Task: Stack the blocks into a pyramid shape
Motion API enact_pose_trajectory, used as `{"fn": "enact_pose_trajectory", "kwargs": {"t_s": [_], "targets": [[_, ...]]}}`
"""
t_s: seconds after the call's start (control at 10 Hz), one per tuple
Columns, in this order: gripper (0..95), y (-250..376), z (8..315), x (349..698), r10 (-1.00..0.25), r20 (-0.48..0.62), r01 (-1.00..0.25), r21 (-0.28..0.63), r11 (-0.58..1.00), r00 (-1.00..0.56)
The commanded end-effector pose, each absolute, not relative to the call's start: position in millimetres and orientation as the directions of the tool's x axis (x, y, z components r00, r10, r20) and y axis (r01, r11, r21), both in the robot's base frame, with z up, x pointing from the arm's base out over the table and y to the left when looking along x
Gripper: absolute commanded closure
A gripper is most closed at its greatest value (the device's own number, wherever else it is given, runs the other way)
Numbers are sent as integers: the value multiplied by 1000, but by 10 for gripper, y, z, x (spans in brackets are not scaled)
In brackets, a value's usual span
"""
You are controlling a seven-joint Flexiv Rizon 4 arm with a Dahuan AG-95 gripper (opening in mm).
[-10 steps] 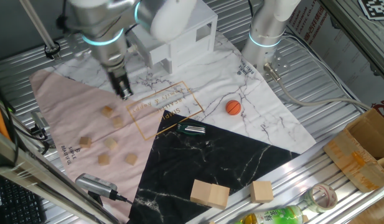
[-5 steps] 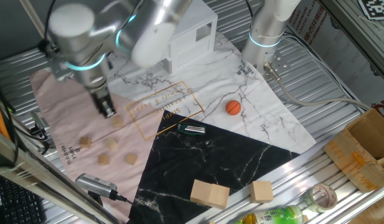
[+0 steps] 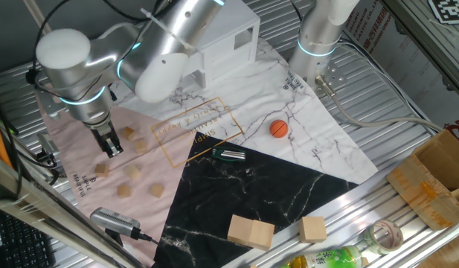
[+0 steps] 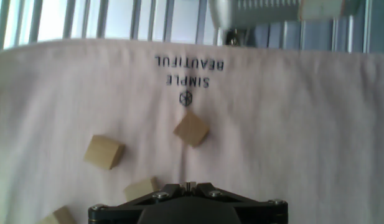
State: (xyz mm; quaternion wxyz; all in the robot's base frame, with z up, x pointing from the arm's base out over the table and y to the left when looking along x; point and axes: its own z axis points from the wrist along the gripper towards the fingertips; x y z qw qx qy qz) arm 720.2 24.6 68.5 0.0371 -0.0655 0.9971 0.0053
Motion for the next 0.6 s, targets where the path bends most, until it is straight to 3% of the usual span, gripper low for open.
{"fn": "enact_pose_trajectory", "kwargs": {"t_s": [0.1,0.6], "targets": [[950,196,685,7249,-136,-77,-137,6,991,-988],[950,250,675,7459,-151,-79,-152,4,988,-985]]}}
